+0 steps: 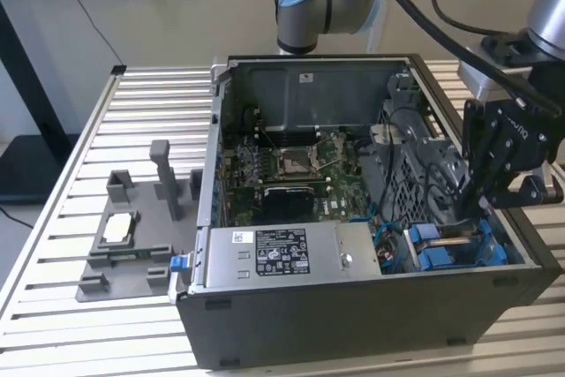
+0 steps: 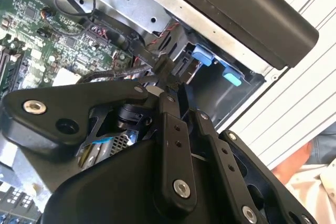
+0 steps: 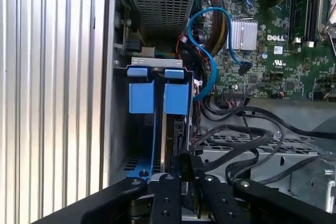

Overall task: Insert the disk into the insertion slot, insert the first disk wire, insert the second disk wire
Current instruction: 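Insert the first disk wire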

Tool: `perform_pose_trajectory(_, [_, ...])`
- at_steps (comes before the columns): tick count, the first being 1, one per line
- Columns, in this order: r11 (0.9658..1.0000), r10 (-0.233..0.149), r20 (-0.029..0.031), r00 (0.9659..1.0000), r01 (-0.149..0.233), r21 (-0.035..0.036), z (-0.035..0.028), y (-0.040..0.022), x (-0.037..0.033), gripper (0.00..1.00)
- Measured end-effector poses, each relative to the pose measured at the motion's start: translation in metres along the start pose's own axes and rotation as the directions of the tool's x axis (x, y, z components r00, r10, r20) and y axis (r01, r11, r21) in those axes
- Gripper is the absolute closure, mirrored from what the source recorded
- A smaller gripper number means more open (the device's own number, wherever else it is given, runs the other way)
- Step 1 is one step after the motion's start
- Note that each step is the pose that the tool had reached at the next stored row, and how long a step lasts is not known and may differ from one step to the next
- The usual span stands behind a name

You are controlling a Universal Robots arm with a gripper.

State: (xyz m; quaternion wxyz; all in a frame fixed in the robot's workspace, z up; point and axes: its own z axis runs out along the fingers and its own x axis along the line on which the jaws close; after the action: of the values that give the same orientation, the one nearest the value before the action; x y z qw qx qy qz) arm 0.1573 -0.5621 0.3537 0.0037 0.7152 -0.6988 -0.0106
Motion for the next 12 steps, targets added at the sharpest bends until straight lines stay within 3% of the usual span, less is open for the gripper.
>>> perform_pose_trajectory(12, [0.9992,0.040,0.0007,0.9992,-0.040,0.0004,0.0081,-0.0040,0.0016,0.81])
